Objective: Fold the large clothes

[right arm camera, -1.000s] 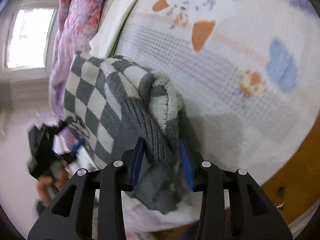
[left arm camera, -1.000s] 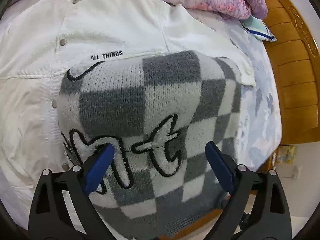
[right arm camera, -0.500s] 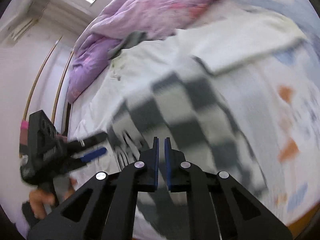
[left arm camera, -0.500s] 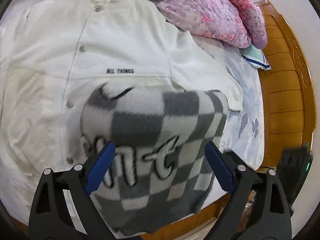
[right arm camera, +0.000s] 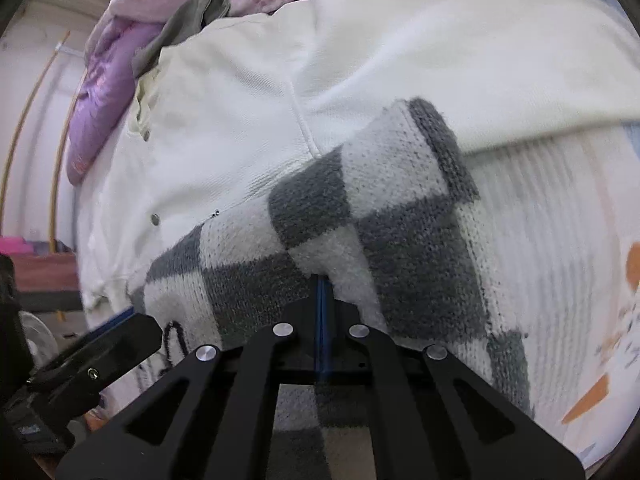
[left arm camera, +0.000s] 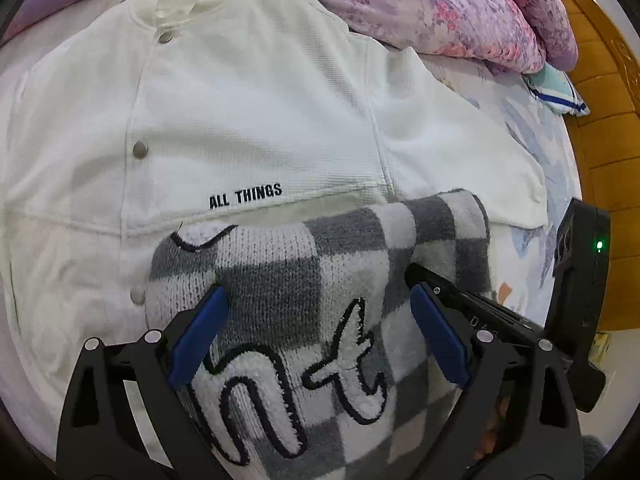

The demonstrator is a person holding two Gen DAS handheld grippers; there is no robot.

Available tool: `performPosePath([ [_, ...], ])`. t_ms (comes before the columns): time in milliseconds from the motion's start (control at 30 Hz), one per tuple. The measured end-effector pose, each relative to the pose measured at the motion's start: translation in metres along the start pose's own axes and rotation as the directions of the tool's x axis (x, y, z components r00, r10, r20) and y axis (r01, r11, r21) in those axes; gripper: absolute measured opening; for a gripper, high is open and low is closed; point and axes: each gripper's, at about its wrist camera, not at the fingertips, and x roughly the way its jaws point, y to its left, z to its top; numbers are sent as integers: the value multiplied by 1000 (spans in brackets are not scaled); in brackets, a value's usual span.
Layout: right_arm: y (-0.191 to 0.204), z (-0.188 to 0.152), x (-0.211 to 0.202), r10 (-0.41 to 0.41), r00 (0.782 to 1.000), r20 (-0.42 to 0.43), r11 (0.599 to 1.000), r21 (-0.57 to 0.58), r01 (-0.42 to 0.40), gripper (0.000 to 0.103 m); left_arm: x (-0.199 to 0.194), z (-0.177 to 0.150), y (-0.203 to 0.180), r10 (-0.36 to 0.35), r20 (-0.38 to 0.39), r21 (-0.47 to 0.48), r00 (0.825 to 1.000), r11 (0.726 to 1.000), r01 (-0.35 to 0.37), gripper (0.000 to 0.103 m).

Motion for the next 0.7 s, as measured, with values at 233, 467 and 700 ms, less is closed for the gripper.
performPosePath([
  [233,3,-49,-58,43,997,64,996,-82,-38,5,-46,-39,12,-80,86,29,993,997,78,93],
  [467,-35,-160,-70,-45,999,-17,999,-30,44,6,-56,-134,46,-79,66,-79,995,993,84,93],
  [700,-75,-179,-21,-3,999,-49,994,113,9,0,1,-186,49,-3,-96,-86,995,996,-6,93],
])
